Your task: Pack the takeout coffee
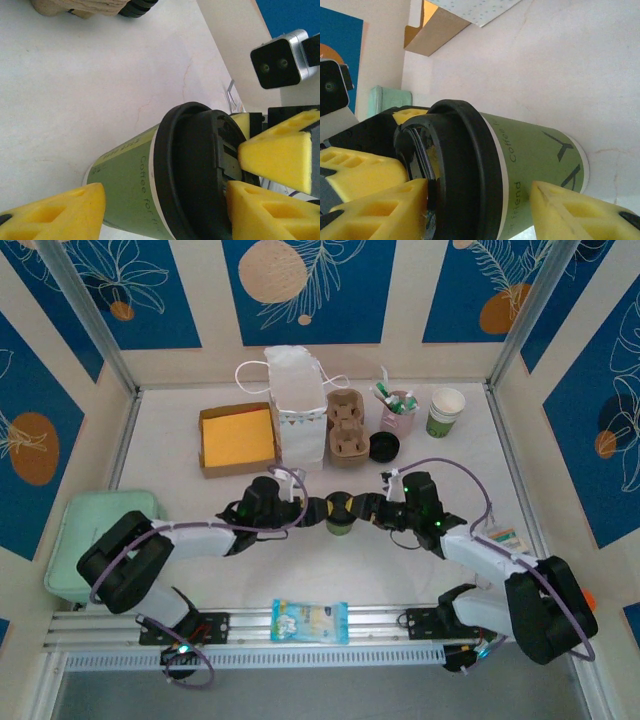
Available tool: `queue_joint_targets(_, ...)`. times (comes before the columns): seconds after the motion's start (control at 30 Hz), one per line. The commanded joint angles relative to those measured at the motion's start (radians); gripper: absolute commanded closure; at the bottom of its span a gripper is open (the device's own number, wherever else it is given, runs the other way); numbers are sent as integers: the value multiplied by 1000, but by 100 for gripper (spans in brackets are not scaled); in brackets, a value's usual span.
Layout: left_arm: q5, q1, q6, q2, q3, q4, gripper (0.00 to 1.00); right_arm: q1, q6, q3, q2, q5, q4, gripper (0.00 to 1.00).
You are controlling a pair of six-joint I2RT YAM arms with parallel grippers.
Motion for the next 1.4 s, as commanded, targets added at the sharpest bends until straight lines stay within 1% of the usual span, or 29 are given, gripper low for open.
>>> queue_joint_targets(0.0,-19,-1,39,42,8,-201,34,-7,-48,0,-27,82,-252,40)
queue_joint_targets(0.07,-7,-1,44,48,48,-214,31,-5,-74,29,-51,83,-292,34)
queue_joint_targets(0.17,12,1,42,60,101,-220,28,2,-107,69,-78,107,-353,30)
queue_joint_targets(0.4,38,2,49,86,187,-241,24,7,-161,140,-103,151,-450,27)
queue_joint_targets(0.63,49,5,38,83,243,-250,12,12,-207,235,-92,173,-530,23)
queue_joint_targets(0.77,68,10,17,82,275,-239,10,13,-233,305,-77,181,-590,21)
queue_joint_targets(0.8,76,12,13,79,286,-241,7,20,-243,331,-71,190,-615,20)
queue_joint_targets(0.87,80,17,16,60,301,-253,5,46,-266,382,-62,237,-676,18)
queue_joint_targets(0.9,77,21,20,42,305,-264,4,67,-282,412,-54,275,-714,11)
queue_joint_targets(1.0,52,46,43,-25,310,-330,2,137,-321,512,-11,390,-845,9)
queue_joint_targets(1.13,-13,107,69,-131,285,-469,1,241,-344,631,78,529,-992,11)
queue_joint_targets(1.27,-29,183,65,-235,199,-516,0,321,-344,720,185,619,-1081,16)
queue_joint_targets(1.37,-35,226,65,-310,134,-541,0,357,-338,767,256,666,-1113,17)
